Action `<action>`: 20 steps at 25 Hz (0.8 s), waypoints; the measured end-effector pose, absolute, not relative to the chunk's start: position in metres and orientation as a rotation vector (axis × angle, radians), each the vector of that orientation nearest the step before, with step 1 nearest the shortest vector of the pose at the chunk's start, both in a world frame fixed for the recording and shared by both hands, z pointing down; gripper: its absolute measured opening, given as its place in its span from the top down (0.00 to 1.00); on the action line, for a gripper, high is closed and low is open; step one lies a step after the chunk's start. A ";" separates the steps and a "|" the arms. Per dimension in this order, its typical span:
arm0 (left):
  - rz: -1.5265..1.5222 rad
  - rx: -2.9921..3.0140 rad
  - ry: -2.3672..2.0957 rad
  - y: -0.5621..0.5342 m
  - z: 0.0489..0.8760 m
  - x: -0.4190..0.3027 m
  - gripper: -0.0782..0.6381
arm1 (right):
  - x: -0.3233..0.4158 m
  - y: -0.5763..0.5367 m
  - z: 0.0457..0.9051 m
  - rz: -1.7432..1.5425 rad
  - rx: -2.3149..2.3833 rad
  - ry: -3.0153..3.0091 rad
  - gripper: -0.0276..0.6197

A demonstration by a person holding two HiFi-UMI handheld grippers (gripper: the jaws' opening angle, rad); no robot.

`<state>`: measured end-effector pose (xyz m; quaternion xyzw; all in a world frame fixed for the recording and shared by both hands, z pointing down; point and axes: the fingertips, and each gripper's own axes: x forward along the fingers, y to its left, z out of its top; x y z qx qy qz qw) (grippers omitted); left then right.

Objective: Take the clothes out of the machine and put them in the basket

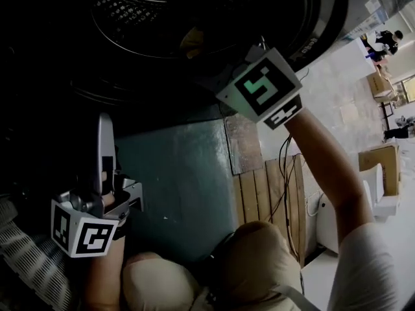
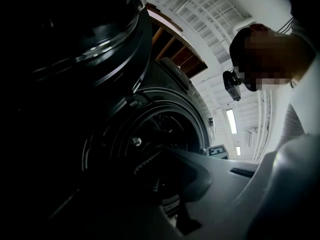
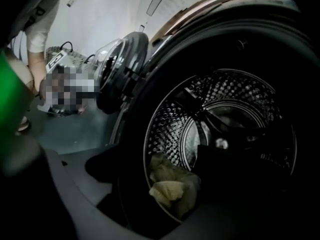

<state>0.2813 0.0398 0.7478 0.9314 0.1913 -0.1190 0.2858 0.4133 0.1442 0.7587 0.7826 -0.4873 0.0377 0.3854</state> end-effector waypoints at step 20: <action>-0.283 2.621 0.503 0.026 0.754 0.232 0.87 | 0.571 0.126 0.882 0.652 1.711 -0.984 0.12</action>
